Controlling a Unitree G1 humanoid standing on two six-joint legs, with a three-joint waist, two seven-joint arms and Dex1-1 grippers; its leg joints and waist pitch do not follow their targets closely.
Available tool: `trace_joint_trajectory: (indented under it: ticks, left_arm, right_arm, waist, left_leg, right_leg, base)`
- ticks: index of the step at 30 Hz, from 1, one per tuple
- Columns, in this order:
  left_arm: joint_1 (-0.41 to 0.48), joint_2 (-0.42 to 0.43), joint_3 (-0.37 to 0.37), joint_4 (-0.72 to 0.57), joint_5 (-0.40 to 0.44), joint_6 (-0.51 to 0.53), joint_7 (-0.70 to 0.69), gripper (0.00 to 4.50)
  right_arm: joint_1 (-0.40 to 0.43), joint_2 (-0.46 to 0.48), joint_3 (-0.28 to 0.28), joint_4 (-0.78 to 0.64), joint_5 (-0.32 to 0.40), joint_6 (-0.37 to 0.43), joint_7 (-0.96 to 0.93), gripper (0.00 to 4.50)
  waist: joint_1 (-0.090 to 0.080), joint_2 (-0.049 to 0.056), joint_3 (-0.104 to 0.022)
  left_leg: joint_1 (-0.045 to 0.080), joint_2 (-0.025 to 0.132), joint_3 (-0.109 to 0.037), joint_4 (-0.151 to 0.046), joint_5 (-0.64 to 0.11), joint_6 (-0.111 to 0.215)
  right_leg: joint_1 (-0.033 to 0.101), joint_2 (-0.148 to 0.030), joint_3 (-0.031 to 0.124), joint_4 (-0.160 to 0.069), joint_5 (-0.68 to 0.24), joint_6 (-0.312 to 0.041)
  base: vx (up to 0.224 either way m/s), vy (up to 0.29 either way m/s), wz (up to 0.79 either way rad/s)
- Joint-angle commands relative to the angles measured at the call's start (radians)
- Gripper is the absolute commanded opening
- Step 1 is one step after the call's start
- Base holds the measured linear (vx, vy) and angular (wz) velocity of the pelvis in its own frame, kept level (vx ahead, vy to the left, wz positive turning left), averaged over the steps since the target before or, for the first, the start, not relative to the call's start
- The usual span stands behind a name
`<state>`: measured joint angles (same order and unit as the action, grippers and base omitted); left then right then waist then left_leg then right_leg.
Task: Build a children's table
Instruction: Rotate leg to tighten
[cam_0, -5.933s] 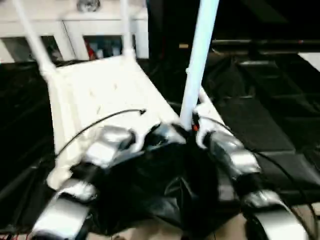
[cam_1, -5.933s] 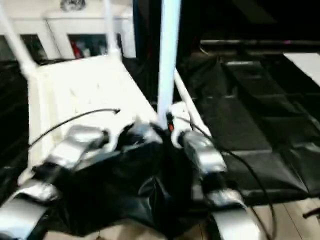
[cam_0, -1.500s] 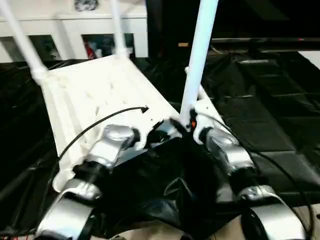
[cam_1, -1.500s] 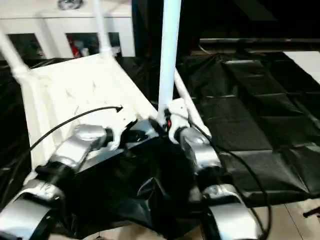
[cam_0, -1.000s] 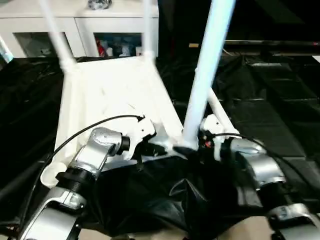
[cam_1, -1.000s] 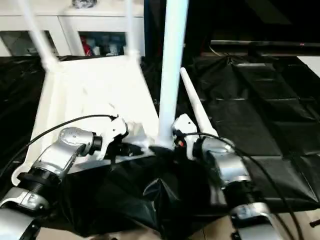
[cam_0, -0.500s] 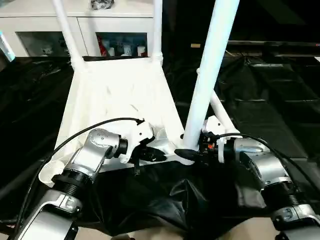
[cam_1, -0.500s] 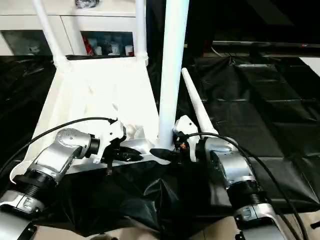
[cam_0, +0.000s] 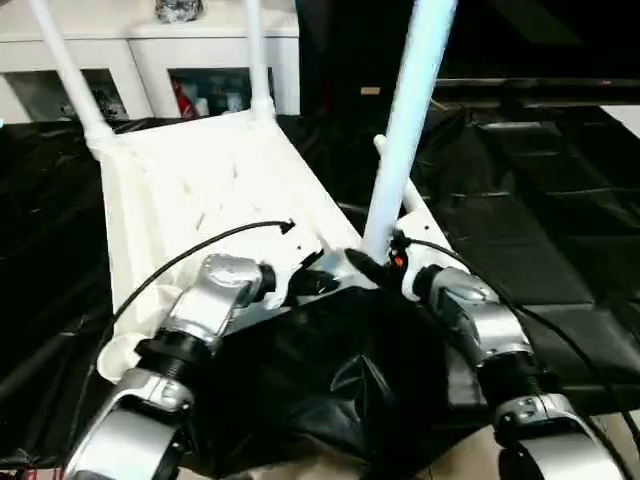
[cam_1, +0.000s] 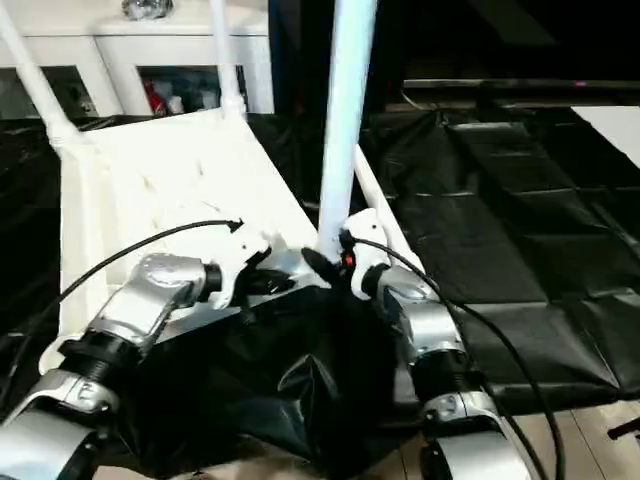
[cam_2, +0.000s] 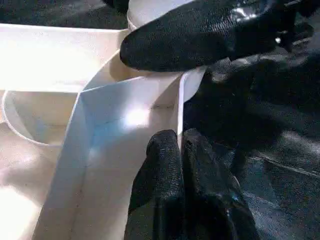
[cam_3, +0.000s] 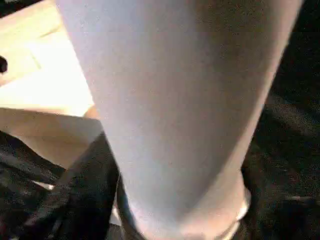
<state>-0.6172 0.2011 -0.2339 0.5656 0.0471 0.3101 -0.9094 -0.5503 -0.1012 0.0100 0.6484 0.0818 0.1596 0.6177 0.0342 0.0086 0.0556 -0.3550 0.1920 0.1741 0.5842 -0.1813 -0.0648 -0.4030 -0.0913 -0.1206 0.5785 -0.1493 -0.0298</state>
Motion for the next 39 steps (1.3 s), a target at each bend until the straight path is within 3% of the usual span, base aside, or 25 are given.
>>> trace_joint_trajectory:
  ticks: [1,5,9,16,19,21,27,30,31,34,39]
  left_arm:
    - [-0.026,-0.053,0.011,-0.041,-0.02,-0.004,0.045,0.0]
    - [-0.022,-0.055,0.014,-0.041,-0.014,0.009,0.082,0.0]
    - [-0.028,-0.062,0.034,-0.029,0.001,0.056,0.163,0.0]
    - [-0.038,-0.079,0.06,-0.012,0.018,0.113,0.255,0.0]
    - [-0.037,-0.084,0.065,-0.015,0.018,0.118,0.271,0.0]
    - [-0.041,-0.095,0.07,-0.023,0.02,0.145,0.324,0.0]
    - [-0.041,-0.107,0.056,-0.037,0.025,0.141,0.344,0.0]
    - [-0.034,-0.102,0.043,-0.047,0.03,0.12,0.332,0.0]
    - [-0.028,-0.097,0.033,-0.057,0.029,0.109,0.324,0.0]
    - [-0.019,-0.088,0.018,-0.071,0.022,0.098,0.299,0.0]
    - [0.009,-0.05,-0.01,-0.098,0.007,0.072,0.208,0.0]
  right_arm:
    - [0.012,0.052,0.088,-0.001,-0.004,-0.009,0.047,3.59]
    - [0.034,0.012,0.067,-0.05,0.01,-0.023,0.061,3.59]
    - [0.074,-0.071,0.007,-0.129,0.054,-0.002,0.108,3.59]
    - [0.142,-0.181,-0.046,-0.254,0.107,0.047,0.2,3.59]
    - [0.166,-0.202,-0.041,-0.3,0.128,0.077,0.216,3.59]
    - [0.207,-0.206,-0.006,-0.367,0.133,0.116,0.239,3.59]
    - [0.185,-0.152,0.012,-0.327,0.079,0.131,0.131,3.59]
    - [0.175,-0.141,0.025,-0.319,0.063,0.129,0.101,3.59]
    - [0.174,-0.136,0.036,-0.326,0.057,0.133,0.089,3.59]
    - [0.178,-0.132,0.043,-0.341,0.061,0.138,0.093,3.59]
    - [0.174,-0.146,0.042,-0.352,0.062,0.132,0.088,3.59]
  waist:
    - [0.003,-0.009,-0.07]
    - [0.005,-0.012,-0.068]
    - [0.02,-0.013,-0.07]
    - [0.009,-0.016,-0.074]
    - [0.008,-0.016,-0.075]
    - [0.006,-0.016,-0.074]
    - [0.002,-0.016,-0.071]
    - [0.007,-0.015,-0.072]
    - [0.01,-0.015,-0.075]
    - [0.011,-0.016,-0.076]
    - [0.013,-0.013,-0.073]
  left_leg:
    - [-0.001,0.035,-0.009,-0.062,-0.211,0.063]
    - [0.001,0.035,-0.009,-0.063,-0.223,0.062]
    - [0.004,0.038,-0.006,-0.061,-0.204,0.077]
    - [-0.012,0.029,-0.007,-0.053,-0.161,0.112]
    - [-0.013,0.028,-0.006,-0.049,-0.15,0.12]
    - [-0.016,0.03,-0.008,-0.05,-0.155,0.124]
    - [-0.009,0.029,-0.009,-0.052,-0.191,0.096]
    - [-0.008,0.031,-0.01,-0.053,-0.186,0.091]
    - [-0.01,0.033,-0.011,-0.053,-0.167,0.095]
    - [-0.014,0.033,-0.01,-0.053,-0.153,0.105]
    - [-0.011,0.035,-0.01,-0.055,-0.166,0.099]
  right_leg:
    - [0.056,-0.064,0.055,-0.075,-0.356,-0.16]
    - [0.057,-0.064,0.055,-0.079,-0.381,-0.152]
    - [0.056,-0.062,0.057,-0.077,-0.349,-0.15]
    - [0.066,-0.057,0.049,-0.078,-0.323,-0.142]
    - [0.064,-0.057,0.049,-0.078,-0.312,-0.149]
    - [0.064,-0.055,0.047,-0.077,-0.315,-0.146]
    - [0.053,-0.058,0.043,-0.091,-0.415,-0.122]
    - [0.052,-0.058,0.047,-0.087,-0.39,-0.126]
    - [0.056,-0.06,0.049,-0.079,-0.336,-0.138]
    - [0.059,-0.061,0.05,-0.071,-0.284,-0.158]
    - [0.058,-0.063,0.051,-0.074,-0.308,-0.155]
  base:
    - [0.0,0.0,0.0]
    - [0.0,0.0,0.0]
    - [0.0,0.0,0.0]
    - [0.0,0.0,0.0]
    - [0.0,0.0,0.0]
    - [0.0,0.0,0.0]
    - [0.0,0.0,0.0]
    - [0.0,0.0,0.0]
    - [0.0,0.0,0.0]
    - [0.0,0.0,0.0]
    - [0.0,0.0,0.0]
